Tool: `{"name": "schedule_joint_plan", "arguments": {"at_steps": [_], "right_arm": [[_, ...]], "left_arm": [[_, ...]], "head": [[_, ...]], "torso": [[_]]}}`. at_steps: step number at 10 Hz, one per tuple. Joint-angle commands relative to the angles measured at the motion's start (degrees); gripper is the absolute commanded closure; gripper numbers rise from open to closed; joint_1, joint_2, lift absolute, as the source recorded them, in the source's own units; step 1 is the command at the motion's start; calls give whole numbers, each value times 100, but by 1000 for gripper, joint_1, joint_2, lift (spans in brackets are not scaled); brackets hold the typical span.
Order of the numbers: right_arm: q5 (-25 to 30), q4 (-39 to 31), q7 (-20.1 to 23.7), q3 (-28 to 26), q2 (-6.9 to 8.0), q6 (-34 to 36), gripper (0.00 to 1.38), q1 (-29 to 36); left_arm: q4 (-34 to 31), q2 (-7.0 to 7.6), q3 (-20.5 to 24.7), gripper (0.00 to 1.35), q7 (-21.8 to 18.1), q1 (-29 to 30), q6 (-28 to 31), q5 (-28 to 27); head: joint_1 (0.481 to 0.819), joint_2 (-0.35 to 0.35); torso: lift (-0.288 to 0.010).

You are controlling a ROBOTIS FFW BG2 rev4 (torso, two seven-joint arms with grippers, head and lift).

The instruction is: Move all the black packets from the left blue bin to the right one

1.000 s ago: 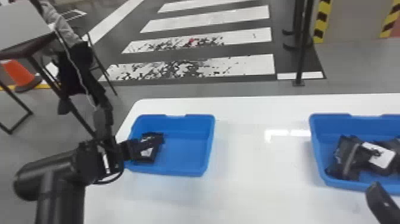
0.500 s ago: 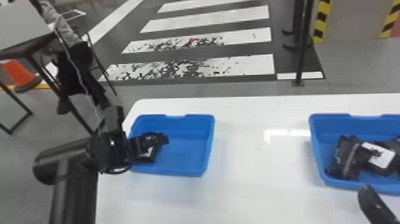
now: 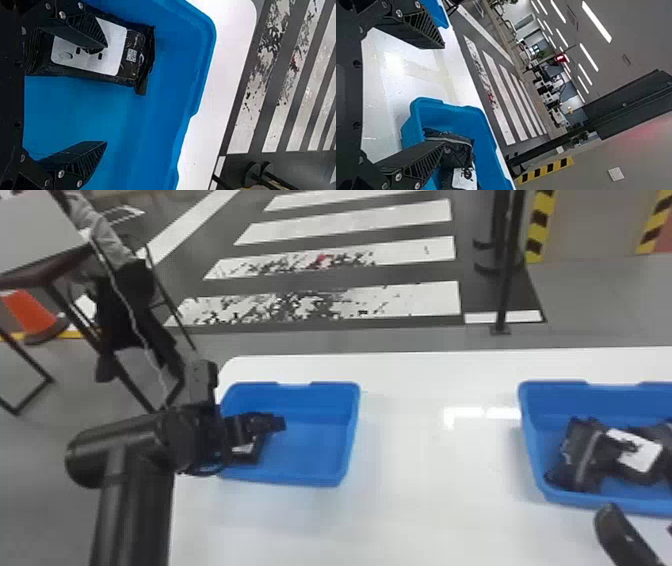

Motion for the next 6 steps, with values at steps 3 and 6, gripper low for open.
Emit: {"name": "schedule_joint_plan", "arguments": {"at_steps": [3,6], "right_arm": [[-78,60,27,0,-9,0,176,12],[-146,130,62,0,-9,28,177,-2]], "left_arm": [[-442,-24,-3,200,322,31,635,-275],[-329,-16,100,208,392,31,748,-435]], "head": [[695,301],[695,334]], "torso": [[-139],[-139]]}}
